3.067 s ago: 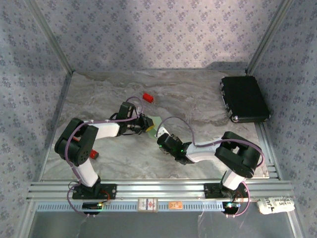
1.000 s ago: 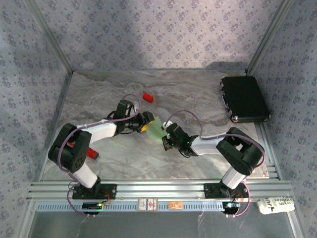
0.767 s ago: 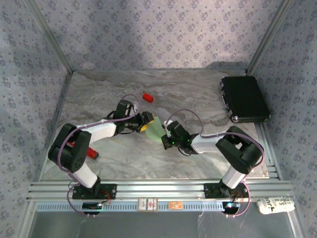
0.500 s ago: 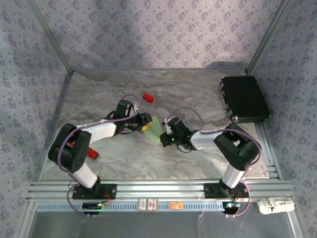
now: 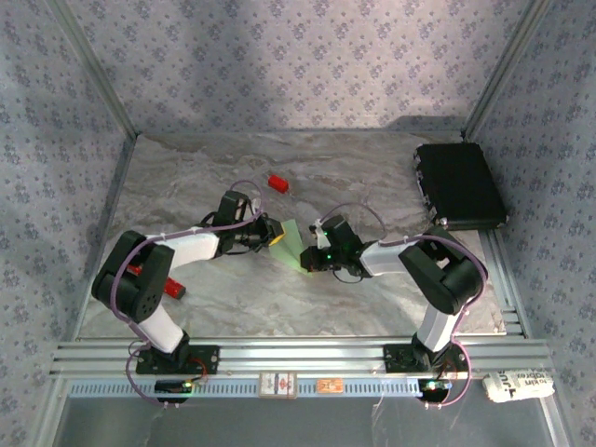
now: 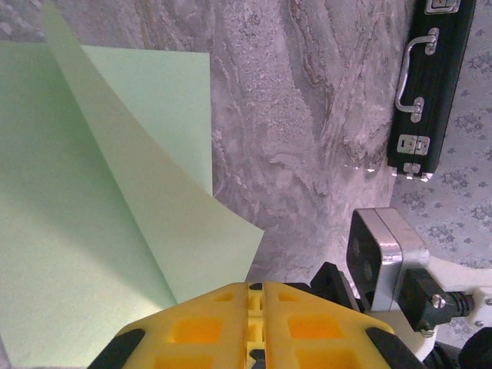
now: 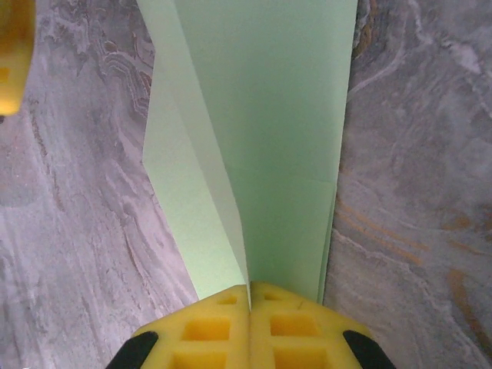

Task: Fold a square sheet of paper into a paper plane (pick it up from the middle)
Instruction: Fourth fold the wing at the center of the table.

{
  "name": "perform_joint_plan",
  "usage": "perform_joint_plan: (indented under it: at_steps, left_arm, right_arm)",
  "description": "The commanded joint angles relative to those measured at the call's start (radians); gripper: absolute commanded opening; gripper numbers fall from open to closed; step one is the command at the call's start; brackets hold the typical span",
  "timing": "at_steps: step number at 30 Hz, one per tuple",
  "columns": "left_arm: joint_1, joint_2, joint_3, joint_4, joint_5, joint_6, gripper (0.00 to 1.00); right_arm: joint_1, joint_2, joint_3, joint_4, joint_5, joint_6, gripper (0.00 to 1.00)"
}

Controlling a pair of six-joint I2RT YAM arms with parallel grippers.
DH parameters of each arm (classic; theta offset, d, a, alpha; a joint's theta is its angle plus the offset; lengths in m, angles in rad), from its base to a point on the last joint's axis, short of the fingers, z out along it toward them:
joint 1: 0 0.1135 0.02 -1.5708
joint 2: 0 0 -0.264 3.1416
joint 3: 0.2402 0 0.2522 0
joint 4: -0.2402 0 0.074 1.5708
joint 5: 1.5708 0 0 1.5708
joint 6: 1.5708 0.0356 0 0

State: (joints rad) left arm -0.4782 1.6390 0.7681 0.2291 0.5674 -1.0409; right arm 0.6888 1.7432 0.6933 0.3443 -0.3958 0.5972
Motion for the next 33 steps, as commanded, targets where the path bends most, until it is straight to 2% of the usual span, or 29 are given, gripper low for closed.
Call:
perform_joint_plan:
  at_steps: [1, 12, 23, 33]
  left_arm:
    - [-0.009, 0.023, -0.002, 0.048, 0.036, -0.011, 0.12]
    - [-0.048, 0.101, 0.015, 0.137, 0.017, -0.053, 0.10]
    - [-0.050, 0.156, 0.023, 0.136, -0.063, -0.042, 0.09]
    - [-0.047, 0.192, 0.036, 0.140, -0.069, -0.044, 0.09]
  right_arm:
    - [-0.013, 0.024, -0.019, 0.042, -0.059, 0.062, 0.04]
    - [-0.043, 0.055, -0.012, 0.043, -0.123, 0.093, 0.05]
    - [-0.057, 0.081, 0.029, -0.020, -0.167, 0.101, 0.06]
    - [-0.069, 0.090, 0.034, -0.044, -0.172, 0.110, 0.06]
